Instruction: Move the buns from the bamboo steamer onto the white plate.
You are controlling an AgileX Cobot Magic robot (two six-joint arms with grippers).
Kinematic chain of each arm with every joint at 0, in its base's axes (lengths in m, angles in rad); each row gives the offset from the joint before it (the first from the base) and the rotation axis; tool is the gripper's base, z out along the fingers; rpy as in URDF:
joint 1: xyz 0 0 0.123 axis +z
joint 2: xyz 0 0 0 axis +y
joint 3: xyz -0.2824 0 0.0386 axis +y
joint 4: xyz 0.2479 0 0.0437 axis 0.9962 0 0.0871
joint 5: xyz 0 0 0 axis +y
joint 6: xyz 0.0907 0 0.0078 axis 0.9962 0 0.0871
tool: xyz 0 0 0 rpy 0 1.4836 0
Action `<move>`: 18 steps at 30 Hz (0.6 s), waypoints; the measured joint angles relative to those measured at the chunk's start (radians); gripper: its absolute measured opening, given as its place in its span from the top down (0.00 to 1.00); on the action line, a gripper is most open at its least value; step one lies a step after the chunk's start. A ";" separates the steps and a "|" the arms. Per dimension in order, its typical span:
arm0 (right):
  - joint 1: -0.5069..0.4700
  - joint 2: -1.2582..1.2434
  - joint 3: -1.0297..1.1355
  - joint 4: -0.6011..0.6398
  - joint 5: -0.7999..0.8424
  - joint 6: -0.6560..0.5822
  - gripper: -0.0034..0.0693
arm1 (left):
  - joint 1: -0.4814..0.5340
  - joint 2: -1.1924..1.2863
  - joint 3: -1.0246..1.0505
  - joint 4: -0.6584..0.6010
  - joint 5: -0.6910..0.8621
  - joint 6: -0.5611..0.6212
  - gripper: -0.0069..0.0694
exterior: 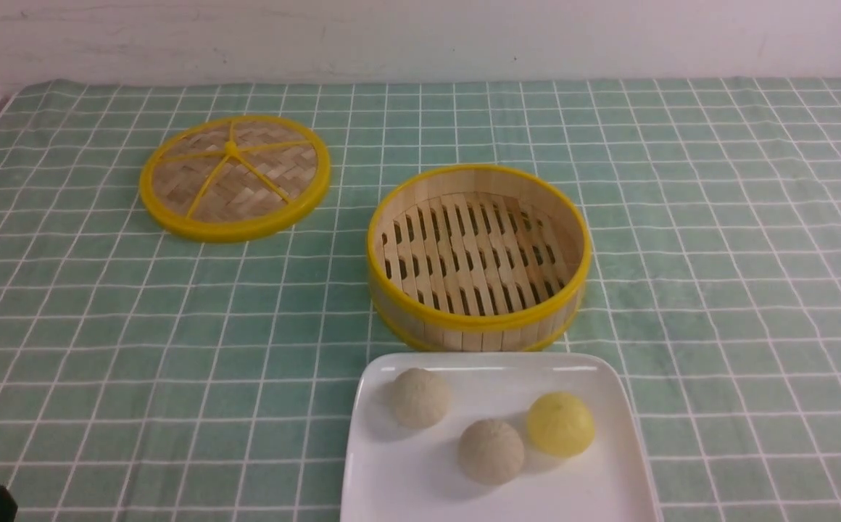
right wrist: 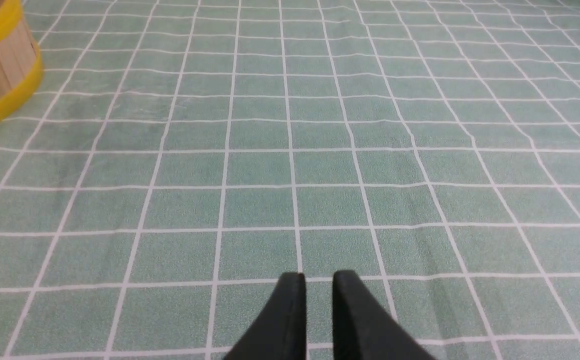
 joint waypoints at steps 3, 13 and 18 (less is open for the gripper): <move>0.000 0.000 0.000 0.000 0.000 0.000 0.80 | 0.022 -0.007 0.002 0.009 0.035 0.001 0.81; 0.000 0.000 0.000 0.000 0.000 0.000 0.78 | 0.023 -0.007 0.001 0.022 0.067 0.001 0.81; 0.000 0.000 0.000 0.000 0.000 0.000 0.77 | 0.023 -0.007 0.001 0.022 0.067 0.001 0.81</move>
